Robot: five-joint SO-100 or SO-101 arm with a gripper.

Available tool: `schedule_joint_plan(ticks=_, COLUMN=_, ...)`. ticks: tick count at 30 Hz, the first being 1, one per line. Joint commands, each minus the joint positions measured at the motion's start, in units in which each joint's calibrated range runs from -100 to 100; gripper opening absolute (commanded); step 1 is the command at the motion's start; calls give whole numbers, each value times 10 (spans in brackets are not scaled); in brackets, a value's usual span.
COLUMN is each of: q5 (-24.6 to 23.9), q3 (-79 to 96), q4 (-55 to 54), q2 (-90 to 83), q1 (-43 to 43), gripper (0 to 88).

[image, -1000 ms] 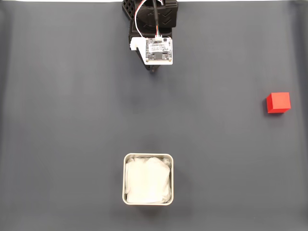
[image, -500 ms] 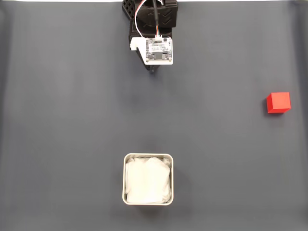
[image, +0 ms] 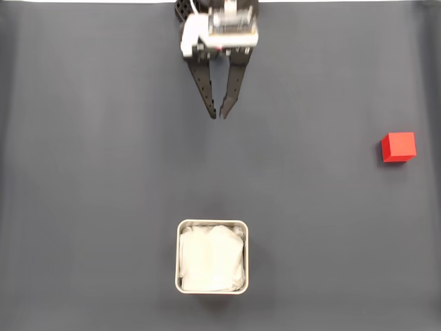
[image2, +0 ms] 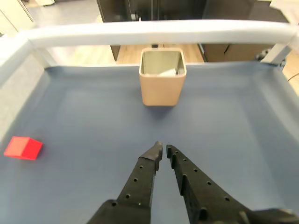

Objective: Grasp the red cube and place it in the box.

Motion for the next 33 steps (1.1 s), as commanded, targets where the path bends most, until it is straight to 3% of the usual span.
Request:
schedule_joint_plan(ticks=1, q5=7, q3=-163, q4=11, q2=78, q1=10, gripper=0)
schedule_joint_plan(ticks=13, q5=21, q3=-457, q4=151, q2=281, q1=10, gripper=0)
schedule_joint_plan(ticks=33, q5=43, q3=-445, q4=153, q2=373, q1=-36, gripper=0)
